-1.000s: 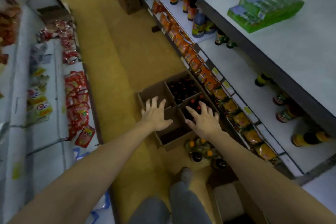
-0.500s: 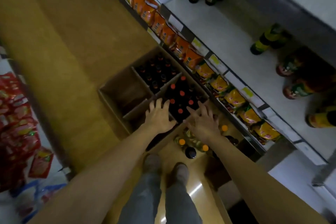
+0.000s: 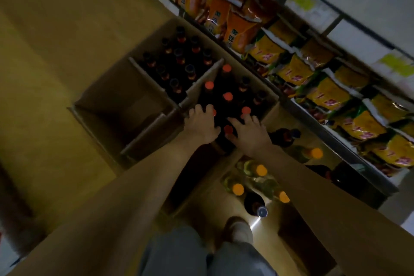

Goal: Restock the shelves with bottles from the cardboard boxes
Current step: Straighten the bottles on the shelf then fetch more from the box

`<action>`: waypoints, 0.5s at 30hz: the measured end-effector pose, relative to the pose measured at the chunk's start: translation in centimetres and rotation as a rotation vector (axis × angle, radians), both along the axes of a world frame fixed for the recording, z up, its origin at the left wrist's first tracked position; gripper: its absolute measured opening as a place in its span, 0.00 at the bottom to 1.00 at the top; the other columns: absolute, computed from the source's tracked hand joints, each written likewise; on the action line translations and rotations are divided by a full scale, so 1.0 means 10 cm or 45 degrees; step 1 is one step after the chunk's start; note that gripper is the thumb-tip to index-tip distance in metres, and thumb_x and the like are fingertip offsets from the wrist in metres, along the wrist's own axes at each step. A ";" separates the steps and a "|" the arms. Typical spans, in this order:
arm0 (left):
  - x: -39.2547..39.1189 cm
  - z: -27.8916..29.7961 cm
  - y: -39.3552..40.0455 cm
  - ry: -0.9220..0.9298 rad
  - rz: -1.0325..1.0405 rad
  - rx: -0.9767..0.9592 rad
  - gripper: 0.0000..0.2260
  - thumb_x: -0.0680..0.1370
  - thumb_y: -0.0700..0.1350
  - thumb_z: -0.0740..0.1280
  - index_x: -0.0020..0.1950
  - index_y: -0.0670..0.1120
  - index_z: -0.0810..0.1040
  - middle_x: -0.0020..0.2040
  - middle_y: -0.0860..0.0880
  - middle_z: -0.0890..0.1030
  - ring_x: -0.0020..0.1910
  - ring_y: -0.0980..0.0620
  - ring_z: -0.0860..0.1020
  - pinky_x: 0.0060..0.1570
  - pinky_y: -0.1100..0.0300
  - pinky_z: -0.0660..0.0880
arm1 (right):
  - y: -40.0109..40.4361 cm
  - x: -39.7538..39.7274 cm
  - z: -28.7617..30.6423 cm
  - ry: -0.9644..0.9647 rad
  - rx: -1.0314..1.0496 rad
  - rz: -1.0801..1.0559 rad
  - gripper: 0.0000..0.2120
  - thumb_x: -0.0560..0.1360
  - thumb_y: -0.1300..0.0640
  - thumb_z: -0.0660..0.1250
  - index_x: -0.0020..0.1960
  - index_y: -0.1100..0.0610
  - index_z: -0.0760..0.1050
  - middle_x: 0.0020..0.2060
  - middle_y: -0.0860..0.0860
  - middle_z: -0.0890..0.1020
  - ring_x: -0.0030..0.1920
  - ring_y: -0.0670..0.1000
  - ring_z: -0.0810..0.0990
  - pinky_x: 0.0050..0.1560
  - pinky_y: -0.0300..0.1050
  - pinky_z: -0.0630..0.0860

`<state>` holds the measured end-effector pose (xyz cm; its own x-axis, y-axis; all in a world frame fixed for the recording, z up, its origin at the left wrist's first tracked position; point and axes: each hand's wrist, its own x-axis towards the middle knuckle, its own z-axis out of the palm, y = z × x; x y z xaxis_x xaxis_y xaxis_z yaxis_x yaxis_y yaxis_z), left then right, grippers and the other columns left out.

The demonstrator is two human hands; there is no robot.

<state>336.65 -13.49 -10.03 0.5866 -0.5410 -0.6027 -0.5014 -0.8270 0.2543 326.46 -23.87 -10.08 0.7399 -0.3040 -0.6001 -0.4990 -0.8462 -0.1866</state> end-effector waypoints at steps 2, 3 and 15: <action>0.09 -0.22 -0.08 -0.041 -0.028 0.001 0.31 0.79 0.54 0.62 0.76 0.47 0.52 0.69 0.41 0.61 0.69 0.39 0.61 0.66 0.46 0.63 | -0.01 0.07 -0.23 -0.012 -0.029 0.058 0.28 0.81 0.43 0.55 0.77 0.50 0.54 0.70 0.58 0.62 0.70 0.59 0.61 0.67 0.54 0.62; 0.13 -0.32 -0.12 -0.055 -0.051 0.005 0.31 0.79 0.53 0.62 0.76 0.47 0.52 0.69 0.40 0.62 0.68 0.39 0.62 0.65 0.46 0.63 | -0.01 0.10 -0.33 -0.009 -0.057 0.084 0.28 0.81 0.43 0.55 0.77 0.51 0.54 0.69 0.58 0.64 0.69 0.59 0.63 0.66 0.53 0.63; 0.29 -0.97 -0.26 -0.337 -0.265 -0.041 0.19 0.82 0.51 0.57 0.69 0.43 0.60 0.54 0.41 0.78 0.49 0.42 0.78 0.36 0.54 0.69 | 0.03 0.15 -0.97 -0.259 -0.161 0.106 0.21 0.81 0.44 0.54 0.67 0.56 0.60 0.53 0.55 0.81 0.51 0.57 0.81 0.42 0.48 0.73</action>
<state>339.51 -16.13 -19.75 0.5956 -0.6818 -0.4247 -0.7106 -0.6938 0.1172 328.01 -23.61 -19.81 0.8671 -0.3001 -0.3975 -0.3895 -0.9060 -0.1656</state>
